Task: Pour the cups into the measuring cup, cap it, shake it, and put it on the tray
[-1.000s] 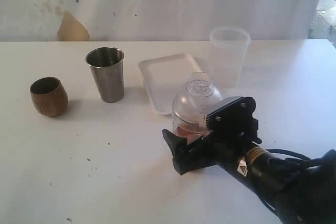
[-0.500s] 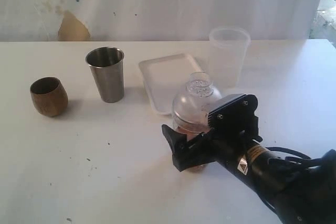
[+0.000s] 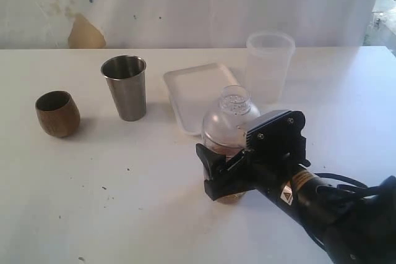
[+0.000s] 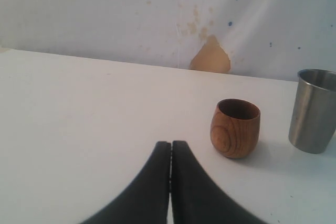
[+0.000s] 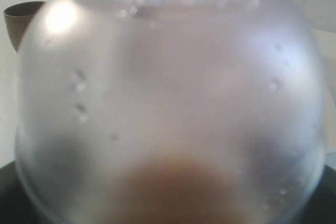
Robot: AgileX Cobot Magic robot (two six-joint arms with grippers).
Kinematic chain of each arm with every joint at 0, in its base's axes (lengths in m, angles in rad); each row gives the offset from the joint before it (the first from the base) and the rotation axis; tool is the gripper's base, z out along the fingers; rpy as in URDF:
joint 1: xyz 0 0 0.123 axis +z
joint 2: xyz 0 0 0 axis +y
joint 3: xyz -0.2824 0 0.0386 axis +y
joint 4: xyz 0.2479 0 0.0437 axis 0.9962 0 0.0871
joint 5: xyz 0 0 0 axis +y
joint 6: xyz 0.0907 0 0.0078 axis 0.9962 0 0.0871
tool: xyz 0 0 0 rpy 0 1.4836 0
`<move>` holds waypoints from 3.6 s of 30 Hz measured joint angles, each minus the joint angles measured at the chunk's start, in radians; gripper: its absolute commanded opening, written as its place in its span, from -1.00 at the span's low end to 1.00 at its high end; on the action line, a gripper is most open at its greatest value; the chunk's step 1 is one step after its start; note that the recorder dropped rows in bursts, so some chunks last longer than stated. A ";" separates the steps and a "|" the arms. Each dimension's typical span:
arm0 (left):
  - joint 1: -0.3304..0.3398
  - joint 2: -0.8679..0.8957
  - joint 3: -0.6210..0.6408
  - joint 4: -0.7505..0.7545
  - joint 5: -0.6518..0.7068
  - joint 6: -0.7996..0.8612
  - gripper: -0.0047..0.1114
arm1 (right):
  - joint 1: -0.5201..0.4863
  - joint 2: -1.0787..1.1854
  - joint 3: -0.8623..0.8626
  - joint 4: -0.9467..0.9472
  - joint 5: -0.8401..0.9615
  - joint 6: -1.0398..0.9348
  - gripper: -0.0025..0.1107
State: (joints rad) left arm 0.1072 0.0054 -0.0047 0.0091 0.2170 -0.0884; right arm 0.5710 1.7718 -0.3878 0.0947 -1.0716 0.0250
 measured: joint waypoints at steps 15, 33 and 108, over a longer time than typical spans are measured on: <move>0.000 0.000 0.000 0.000 0.000 0.000 -0.90 | -0.016 -0.220 -0.032 0.152 0.302 -0.191 -0.96; 0.000 0.000 0.000 0.000 -0.002 0.000 -0.90 | -0.048 -0.385 -0.215 -0.014 0.670 -0.047 -0.96; 0.002 -0.002 0.000 0.000 -0.004 0.000 -0.90 | -0.635 0.191 -0.934 -0.150 0.901 -0.621 -0.96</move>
State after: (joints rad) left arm 0.1094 0.0039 -0.0047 0.0091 0.2131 -0.0884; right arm -0.0645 1.9623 -1.3216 -0.0554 -0.1701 -0.5955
